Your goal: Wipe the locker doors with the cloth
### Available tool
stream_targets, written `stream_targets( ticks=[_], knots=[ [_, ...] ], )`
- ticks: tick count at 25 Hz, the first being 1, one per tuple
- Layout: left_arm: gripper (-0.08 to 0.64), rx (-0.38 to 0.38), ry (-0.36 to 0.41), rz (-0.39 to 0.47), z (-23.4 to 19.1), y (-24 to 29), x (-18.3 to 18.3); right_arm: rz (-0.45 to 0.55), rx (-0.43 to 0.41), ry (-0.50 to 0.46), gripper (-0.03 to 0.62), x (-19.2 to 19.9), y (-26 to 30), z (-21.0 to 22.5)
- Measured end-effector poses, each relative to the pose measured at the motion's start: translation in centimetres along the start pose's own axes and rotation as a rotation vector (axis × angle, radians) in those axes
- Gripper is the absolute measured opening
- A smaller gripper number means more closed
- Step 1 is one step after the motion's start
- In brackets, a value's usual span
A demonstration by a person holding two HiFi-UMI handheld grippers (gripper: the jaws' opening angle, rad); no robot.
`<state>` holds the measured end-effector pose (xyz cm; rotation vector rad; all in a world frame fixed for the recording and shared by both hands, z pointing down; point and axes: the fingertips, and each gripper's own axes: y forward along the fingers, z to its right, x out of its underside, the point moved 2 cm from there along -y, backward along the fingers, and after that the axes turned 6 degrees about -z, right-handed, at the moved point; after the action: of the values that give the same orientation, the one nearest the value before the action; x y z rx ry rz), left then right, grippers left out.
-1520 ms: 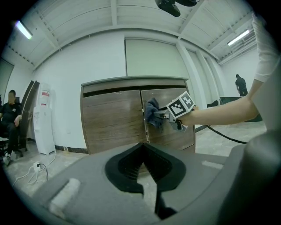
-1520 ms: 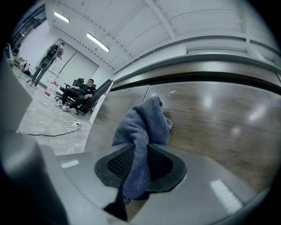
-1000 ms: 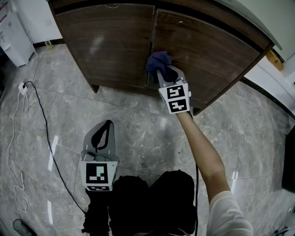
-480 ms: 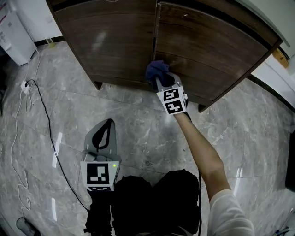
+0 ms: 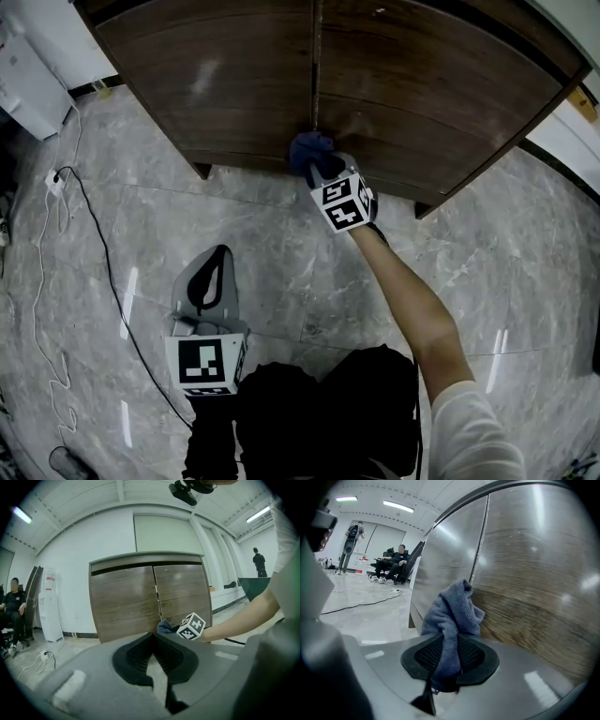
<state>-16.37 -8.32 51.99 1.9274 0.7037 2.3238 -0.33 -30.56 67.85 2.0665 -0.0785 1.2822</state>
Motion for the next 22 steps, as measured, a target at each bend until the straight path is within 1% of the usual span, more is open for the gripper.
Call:
stream_targets(
  ticks=[5, 8, 14, 22],
  knots=[
    [0.000, 0.000, 0.003, 0.013, -0.1, 0.1, 0.4, -0.016, -0.016, 0.013, 0.086, -0.4, 0.0, -0.4],
    [0.000, 0.000, 0.002, 0.017, -0.2, 0.0, 0.2, 0.004, -0.014, 0.011, 0.086, -1.6, -0.4, -0.2],
    [0.000, 0.000, -0.006, 0.022, -0.4, -0.5, -0.1, 0.073, -0.011, 0.036, 0.086, -6.1, -2.0, 0.4],
    [0.000, 0.006, -0.014, 0.044, -0.5, -1.1, -0.6, 0.189, 0.022, 0.058, 0.086, -14.7, -6.0, 2.4]
  ],
)
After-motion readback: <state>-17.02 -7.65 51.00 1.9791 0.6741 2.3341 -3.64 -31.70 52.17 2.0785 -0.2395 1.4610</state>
